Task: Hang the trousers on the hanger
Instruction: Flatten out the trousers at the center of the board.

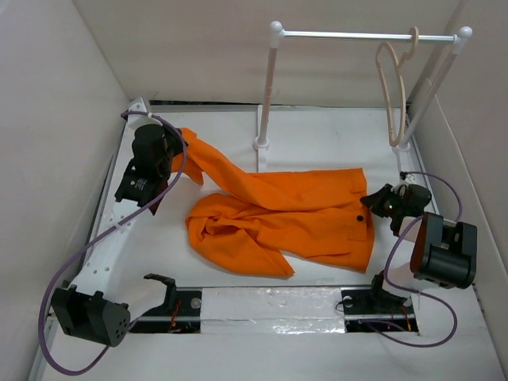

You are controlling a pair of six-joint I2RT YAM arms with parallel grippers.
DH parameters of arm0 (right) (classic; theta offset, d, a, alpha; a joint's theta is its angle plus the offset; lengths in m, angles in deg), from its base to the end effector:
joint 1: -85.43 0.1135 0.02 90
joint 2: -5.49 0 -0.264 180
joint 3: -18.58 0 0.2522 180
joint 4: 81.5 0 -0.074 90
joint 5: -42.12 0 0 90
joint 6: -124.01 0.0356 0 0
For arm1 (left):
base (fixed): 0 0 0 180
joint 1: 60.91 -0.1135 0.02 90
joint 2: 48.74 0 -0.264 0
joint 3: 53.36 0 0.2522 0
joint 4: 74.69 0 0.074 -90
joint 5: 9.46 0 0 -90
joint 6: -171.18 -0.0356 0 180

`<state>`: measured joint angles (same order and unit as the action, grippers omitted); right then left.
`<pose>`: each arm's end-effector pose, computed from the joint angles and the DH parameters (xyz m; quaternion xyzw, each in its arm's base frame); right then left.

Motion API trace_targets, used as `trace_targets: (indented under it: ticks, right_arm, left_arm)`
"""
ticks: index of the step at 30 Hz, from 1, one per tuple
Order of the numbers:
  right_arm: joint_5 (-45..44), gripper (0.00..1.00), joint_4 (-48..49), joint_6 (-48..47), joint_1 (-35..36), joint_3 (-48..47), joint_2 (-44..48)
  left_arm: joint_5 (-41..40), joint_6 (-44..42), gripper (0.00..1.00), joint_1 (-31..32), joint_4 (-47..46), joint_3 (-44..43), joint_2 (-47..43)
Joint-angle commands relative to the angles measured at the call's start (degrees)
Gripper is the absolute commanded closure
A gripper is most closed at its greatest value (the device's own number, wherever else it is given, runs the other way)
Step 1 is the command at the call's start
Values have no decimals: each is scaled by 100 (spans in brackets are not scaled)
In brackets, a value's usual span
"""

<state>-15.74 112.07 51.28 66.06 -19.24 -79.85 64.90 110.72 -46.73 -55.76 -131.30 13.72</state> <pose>0.2471 -0.0668 0.1325 0.1432 0.8461 0.2360 0.4559 0.2438 -0.0517 0.4084 -0.1888 0.7024 -0.1609 0.6672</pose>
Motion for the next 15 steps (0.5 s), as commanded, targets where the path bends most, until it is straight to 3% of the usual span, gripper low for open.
trace_targets:
  ticks: [1,7,11,14,15]
  right_arm:
    - [312,100,827,443,-661,374,587]
    - [-505,100,-342,259,-1349,629,2167]
    - [-867,100,-781,285,-1481,683,2802]
    - [-920,100,-861,259,-1481,700,3040]
    - [-938,100,-879,250,-1481,683,3102]
  left_arm:
    - [-9,-54,100,15,-481,474,-224]
    - [192,140,100,15,-543,907,-164]
    - [517,9,63,190,-115,531,415]
    - [334,-80,55,288,282,240,811]
    - [238,77,48,288,309,266,821]
